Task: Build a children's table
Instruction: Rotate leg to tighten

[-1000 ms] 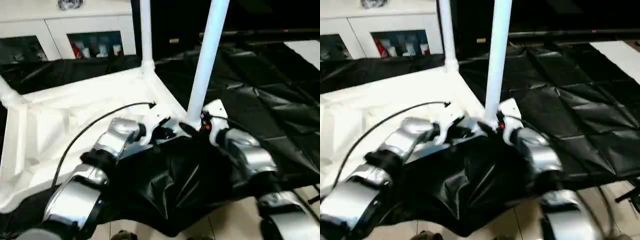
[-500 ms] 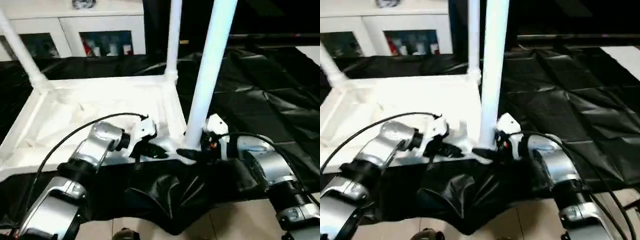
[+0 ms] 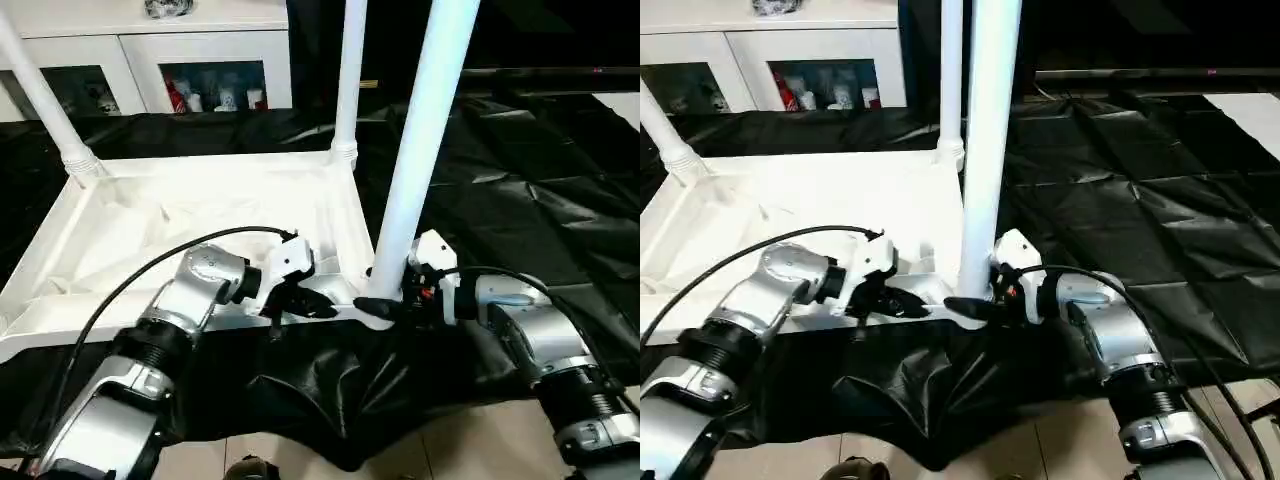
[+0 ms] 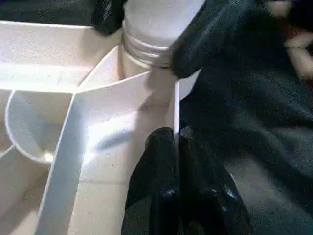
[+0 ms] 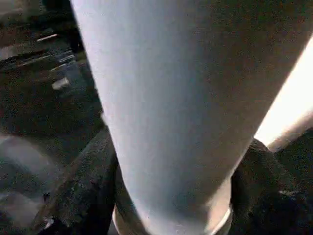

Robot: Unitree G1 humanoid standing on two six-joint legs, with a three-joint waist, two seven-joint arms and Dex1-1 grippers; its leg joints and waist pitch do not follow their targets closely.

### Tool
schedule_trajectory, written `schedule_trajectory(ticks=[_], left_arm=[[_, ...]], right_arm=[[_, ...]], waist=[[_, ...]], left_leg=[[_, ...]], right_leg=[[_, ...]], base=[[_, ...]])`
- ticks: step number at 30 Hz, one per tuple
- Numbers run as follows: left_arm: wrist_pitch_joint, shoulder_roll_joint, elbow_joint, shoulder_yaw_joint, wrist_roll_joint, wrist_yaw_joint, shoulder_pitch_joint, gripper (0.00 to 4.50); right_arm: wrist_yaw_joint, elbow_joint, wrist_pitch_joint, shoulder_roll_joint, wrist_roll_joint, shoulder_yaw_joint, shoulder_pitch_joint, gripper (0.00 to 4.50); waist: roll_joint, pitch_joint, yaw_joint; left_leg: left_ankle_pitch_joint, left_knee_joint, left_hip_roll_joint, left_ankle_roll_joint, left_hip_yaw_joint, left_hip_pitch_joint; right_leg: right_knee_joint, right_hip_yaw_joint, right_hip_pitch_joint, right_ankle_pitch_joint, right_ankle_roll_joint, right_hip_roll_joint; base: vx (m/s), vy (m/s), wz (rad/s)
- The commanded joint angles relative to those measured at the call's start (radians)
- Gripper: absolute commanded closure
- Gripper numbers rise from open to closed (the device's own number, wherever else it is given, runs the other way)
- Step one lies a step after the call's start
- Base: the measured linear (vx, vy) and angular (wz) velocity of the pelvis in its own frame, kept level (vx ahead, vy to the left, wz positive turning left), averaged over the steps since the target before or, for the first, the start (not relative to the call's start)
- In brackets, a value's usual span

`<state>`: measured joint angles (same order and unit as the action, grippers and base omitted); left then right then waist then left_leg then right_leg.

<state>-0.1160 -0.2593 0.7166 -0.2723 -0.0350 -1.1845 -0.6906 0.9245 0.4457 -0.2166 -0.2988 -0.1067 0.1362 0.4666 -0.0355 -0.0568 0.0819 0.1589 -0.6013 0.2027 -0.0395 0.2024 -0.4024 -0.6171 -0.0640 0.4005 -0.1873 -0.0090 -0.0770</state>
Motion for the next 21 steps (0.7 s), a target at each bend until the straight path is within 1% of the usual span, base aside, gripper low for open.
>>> schedule_trajectory(ticks=[1, 2, 3, 4, 5, 6, 7, 8, 9, 10, 11, 12, 13, 14, 15, 17, 18, 19, 21], left_arm=[[-0.008, 0.079, 0.0, 0.03, 0.027, 0.099, -0.066, 4.5], [-0.012, 0.091, 0.015, 0.036, 0.021, 0.135, -0.078, 4.5], [-0.025, 0.12, 0.052, 0.051, 0.013, 0.217, -0.107, 4.5], [-0.034, 0.139, 0.075, 0.062, 0.01, 0.268, -0.125, 4.5], [-0.042, 0.159, 0.098, 0.074, 0.009, 0.32, -0.143, 4.5], [-0.045, 0.168, 0.106, 0.079, 0.009, 0.343, -0.151, 4.5], [-0.046, 0.179, 0.117, 0.085, 0.007, 0.375, -0.16, 4.5], [-0.046, 0.179, 0.117, 0.085, 0.007, 0.375, -0.16, 4.5], [-0.048, 0.195, 0.136, 0.095, 0.004, 0.426, -0.172, 4.5], [-0.044, 0.202, 0.144, 0.097, 0.001, 0.442, -0.178, 4.5], [-0.04, 0.207, 0.148, 0.097, 0.0, 0.447, -0.18, 4.5], [-0.031, 0.212, 0.15, 0.094, 0.0, 0.443, -0.181, 4.5], [-0.02, 0.214, 0.149, 0.09, -0.001, 0.432, -0.178, 4.5], [-0.013, 0.215, 0.147, 0.086, -0.001, 0.423, -0.176, 4.5], [-0.004, 0.213, 0.146, 0.084, -0.003, 0.411, -0.172, 4.5], [0.005, 0.207, 0.144, 0.081, -0.003, 0.396, -0.166, 4.5], [0.008, 0.205, 0.143, 0.079, -0.003, 0.39, -0.164, 4.5], [0.019, 0.193, 0.131, 0.071, 0.001, 0.358, -0.151, 4.5], [0.025, 0.187, 0.127, 0.066, 0.002, 0.342, -0.146, 4.5]], right_arm=[[-0.112, 0.05, -0.02, 0.064, 0.028, 0.029, 0.017, 1.82], [-0.154, 0.069, -0.02, 0.083, 0.032, 0.02, 0.025, 1.82], [-0.253, 0.114, -0.026, 0.13, 0.034, -0.004, 0.046, 1.83], [-0.317, 0.144, -0.032, 0.161, 0.032, -0.023, 0.061, 1.83], [-0.382, 0.175, -0.036, 0.193, 0.025, -0.047, 0.079, 1.83], [-0.413, 0.19, -0.036, 0.208, 0.021, -0.058, 0.089, 1.83], [-0.447, 0.209, -0.036, 0.227, 0.015, -0.071, 0.102, 1.83], [-0.447, 0.209, -0.036, 0.227, 0.015, -0.071, 0.102, 1.83], [-0.481, 0.23, -0.029, 0.254, 0.016, -0.08, 0.117, 1.83], [-0.496, 0.242, -0.013, 0.265, 0.028, -0.078, 0.124, 1.83], [-0.51, 0.252, 0.009, 0.27, 0.049, -0.066, 0.13, 1.83], [-0.495, 0.264, 0.025, 0.28, 0.049, -0.063, 0.135, 1.48], [-0.489, 0.271, 0.037, 0.285, 0.053, -0.06, 0.139, 1.13], [-0.483, 0.274, 0.043, 0.287, 0.054, -0.059, 0.141, 1.13], [-0.46, 0.272, 0.04, 0.291, 0.038, -0.068, 0.143, 1.13], [-0.437, 0.268, 0.039, 0.289, 0.027, -0.074, 0.146, 0.86], [-0.43, 0.266, 0.04, 0.286, 0.026, -0.074, 0.146, 0.86], [-0.396, 0.25, 0.045, 0.265, 0.025, -0.067, 0.145, 0.66], [-0.382, 0.246, 0.047, 0.253, 0.026, -0.064, 0.145, 0.62]], waist=[[0.014, 0.074, -0.007], [0.012, 0.071, -0.012], [0.014, 0.072, -0.016], [0.013, 0.073, -0.021], [0.013, 0.074, -0.027], [0.014, 0.075, -0.029], [0.009, 0.075, -0.029], [0.011, 0.078, -0.03], [0.012, 0.079, -0.03], [0.011, 0.083, -0.03], [0.011, 0.084, -0.028], [0.012, 0.084, -0.027], [0.011, 0.085, -0.027], [0.012, 0.084, -0.027], [0.013, 0.083, -0.027], [0.012, 0.08, -0.027], [0.012, 0.08, -0.027], [0.014, 0.079, -0.027], [0.014, 0.079, -0.028]], left_leg=[[0.225, 0.068, 0.031, 0.011, -0.021, 0.035], [0.236, 0.068, 0.031, 0.009, -0.02, 0.039], [0.233, 0.068, 0.029, 0.007, -0.021, 0.035], [0.234, 0.069, 0.028, 0.001, -0.022, 0.037], [0.229, 0.069, 0.027, 0.002, -0.022, 0.037], [0.22, 0.068, 0.026, 0.006, -0.022, 0.035], [0.214, 0.067, 0.026, 0.009, -0.022, 0.035], [0.197, 0.066, 0.026, 0.017, -0.022, 0.033], [0.186, 0.065, 0.025, 0.024, -0.021, 0.031], [0.153, 0.063, 0.025, 0.037, -0.021, 0.03], [0.134, 0.061, 0.025, 0.052, -0.02, 0.029], [0.122, 0.06, 0.024, 0.066, -0.019, 0.027], [0.12, 0.059, 0.024, 0.07, -0.019, 0.028], [0.118, 0.059, 0.024, 0.079, -0.018, 0.028], [0.121, 0.059, 0.025, 0.082, -0.018, 0.028], [0.146, 0.061, 0.026, 0.08, -0.018, 0.03], [0.151, 0.062, 0.027, 0.077, -0.019, 0.031], [0.161, 0.062, 0.027, 0.073, -0.019, 0.031], [0.161, 0.063, 0.027, 0.073, -0.019, 0.03]], right_leg=[[0.083, 0.042, -0.041, -0.256, -0.208, -0.07], [0.087, 0.043, -0.034, -0.262, -0.209, -0.068], [0.084, 0.043, -0.038, -0.258, -0.208, -0.068], [0.086, 0.042, -0.037, -0.264, -0.208, -0.069], [0.086, 0.042, -0.037, -0.256, -0.209, -0.068], [0.085, 0.042, -0.04, -0.239, -0.211, -0.068], [0.085, 0.042, -0.04, -0.227, -0.213, -0.068], [0.082, 0.042, -0.043, -0.19, -0.219, -0.067], [0.08, 0.042, -0.045, -0.169, -0.222, -0.066], [0.073, 0.042, -0.048, -0.113, -0.23, -0.065], [0.07, 0.041, -0.049, -0.074, -0.239, -0.065], [0.068, 0.04, -0.049, -0.052, -0.246, -0.066], [0.067, 0.04, -0.051, -0.046, -0.249, -0.067], [0.068, 0.04, -0.052, -0.042, -0.253, -0.066], [0.069, 0.04, -0.051, -0.045, -0.254, -0.066], [0.073, 0.04, -0.051, -0.088, -0.251, -0.067], [0.074, 0.04, -0.051, -0.097, -0.249, -0.067], [0.076, 0.04, -0.051, -0.112, -0.246, -0.067], [0.074, 0.04, -0.052, -0.112, -0.245, -0.067]], base=[[0.0, 0.0, 0.0], [0.0, 0.0, 0.0], [0.0, 0.0, 0.0], [0.0, 0.0, 0.0], [0.0, 0.0, 0.0], [0.0, 0.0, 0.0], [0.0, 0.0, 0.0], [0.0, 0.0, 0.0], [0.0, 0.0, 0.0], [0.0, 0.0, 0.0], [0.0, 0.0, 0.0], [0.0, 0.0, 0.0], [0.0, 0.0, 0.0], [0.0, 0.0, 0.0], [0.0, 0.0, 0.0], [0.0, 0.0, 0.0], [0.0, 0.0, 0.0], [0.0, 0.0, 0.0], [0.0, 0.0, 0.0]])
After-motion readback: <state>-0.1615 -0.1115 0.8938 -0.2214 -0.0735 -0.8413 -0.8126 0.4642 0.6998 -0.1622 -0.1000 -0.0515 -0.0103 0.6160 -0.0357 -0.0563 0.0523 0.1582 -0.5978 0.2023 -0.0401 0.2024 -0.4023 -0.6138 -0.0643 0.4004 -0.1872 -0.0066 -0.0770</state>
